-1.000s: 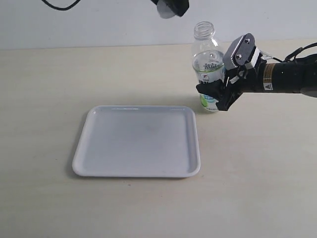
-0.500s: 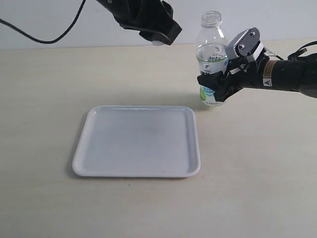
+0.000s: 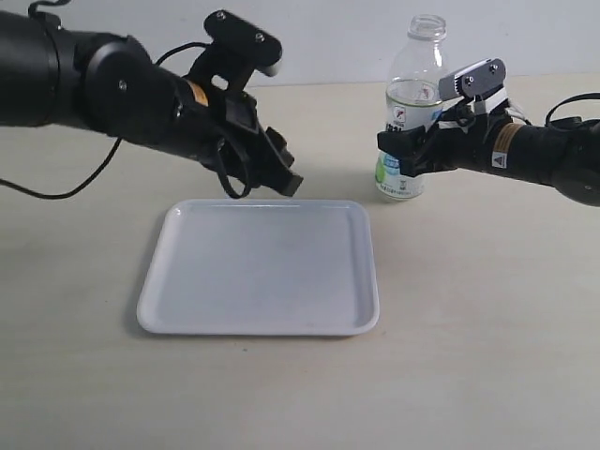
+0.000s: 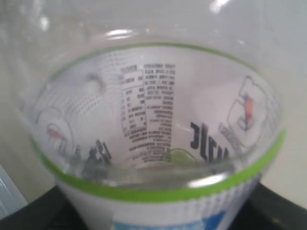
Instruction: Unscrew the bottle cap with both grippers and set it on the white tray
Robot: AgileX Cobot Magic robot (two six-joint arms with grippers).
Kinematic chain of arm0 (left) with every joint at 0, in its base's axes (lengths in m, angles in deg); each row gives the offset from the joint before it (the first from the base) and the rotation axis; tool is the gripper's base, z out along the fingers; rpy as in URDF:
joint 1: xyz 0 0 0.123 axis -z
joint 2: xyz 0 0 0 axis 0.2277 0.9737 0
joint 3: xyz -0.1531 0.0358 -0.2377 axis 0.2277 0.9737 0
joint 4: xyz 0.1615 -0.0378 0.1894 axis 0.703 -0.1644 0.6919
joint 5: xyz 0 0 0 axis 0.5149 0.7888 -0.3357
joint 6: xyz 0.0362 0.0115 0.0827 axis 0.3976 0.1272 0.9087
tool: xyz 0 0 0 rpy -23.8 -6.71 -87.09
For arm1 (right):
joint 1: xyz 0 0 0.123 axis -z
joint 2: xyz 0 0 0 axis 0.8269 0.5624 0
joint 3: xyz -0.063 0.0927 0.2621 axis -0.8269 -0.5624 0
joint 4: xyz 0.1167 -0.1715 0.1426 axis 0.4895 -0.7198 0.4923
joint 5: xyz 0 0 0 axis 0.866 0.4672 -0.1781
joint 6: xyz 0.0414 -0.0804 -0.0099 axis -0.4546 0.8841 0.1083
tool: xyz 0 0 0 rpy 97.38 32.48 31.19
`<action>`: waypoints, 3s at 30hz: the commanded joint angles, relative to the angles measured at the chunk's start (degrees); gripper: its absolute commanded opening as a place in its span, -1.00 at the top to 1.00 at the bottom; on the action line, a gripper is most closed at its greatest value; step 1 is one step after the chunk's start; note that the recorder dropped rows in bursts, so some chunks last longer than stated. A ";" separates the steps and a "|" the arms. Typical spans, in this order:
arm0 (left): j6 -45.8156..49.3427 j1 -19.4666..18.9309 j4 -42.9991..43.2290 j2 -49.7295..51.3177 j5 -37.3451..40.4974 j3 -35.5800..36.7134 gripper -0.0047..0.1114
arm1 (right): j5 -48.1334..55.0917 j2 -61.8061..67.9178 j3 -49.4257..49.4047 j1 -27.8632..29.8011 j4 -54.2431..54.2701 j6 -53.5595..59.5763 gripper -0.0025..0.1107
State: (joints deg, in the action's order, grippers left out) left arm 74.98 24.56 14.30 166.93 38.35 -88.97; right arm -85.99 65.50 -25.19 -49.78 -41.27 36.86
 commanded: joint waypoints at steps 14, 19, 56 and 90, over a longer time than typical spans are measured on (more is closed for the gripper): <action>0.08 -1.19 -0.51 4.19 -15.26 7.16 0.92 | -3.20 0.83 -0.17 0.01 0.49 3.56 0.69; 0.08 -1.19 -0.39 5.24 -15.78 7.16 0.92 | -3.20 0.83 -0.17 0.01 0.24 3.56 0.21; 0.95 -1.19 -0.90 7.58 -7.55 7.16 0.92 | 26.44 -8.58 -0.28 0.01 -46.87 -52.11 -0.59; -0.33 -1.19 -0.90 9.78 1.11 7.16 0.92 | 27.35 -13.26 -5.37 0.81 -46.87 -57.35 -0.59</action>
State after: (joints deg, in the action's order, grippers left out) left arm 74.95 23.50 13.82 176.51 39.21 -82.04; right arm -58.91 52.88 -30.35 -49.25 -87.97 -20.33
